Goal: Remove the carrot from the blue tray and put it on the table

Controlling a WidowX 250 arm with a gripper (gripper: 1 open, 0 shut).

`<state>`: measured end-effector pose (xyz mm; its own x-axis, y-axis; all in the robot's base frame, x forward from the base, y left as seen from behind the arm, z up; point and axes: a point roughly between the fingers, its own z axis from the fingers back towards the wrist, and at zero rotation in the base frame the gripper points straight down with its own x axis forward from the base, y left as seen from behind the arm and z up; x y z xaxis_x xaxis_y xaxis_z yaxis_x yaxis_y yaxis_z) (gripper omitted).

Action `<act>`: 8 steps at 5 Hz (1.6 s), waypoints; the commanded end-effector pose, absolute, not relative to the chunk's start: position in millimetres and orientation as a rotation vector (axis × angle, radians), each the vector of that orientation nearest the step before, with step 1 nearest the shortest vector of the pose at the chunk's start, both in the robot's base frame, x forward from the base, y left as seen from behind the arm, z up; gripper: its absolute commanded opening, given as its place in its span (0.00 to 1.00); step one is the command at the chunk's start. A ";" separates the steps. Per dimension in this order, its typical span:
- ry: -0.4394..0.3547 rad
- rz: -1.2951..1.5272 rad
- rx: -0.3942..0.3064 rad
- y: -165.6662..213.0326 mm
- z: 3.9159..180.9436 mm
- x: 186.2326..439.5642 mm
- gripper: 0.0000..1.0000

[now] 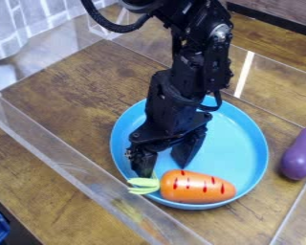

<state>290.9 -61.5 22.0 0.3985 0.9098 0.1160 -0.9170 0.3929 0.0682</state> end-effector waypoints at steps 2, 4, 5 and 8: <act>-0.024 1.094 0.114 -71.9 12.1 283.4 1.00; 0.002 0.948 0.078 -92.4 22.1 270.3 1.00; 0.018 1.017 0.062 -90.2 19.7 267.2 1.00; 0.053 1.054 0.035 -85.8 15.9 263.3 1.00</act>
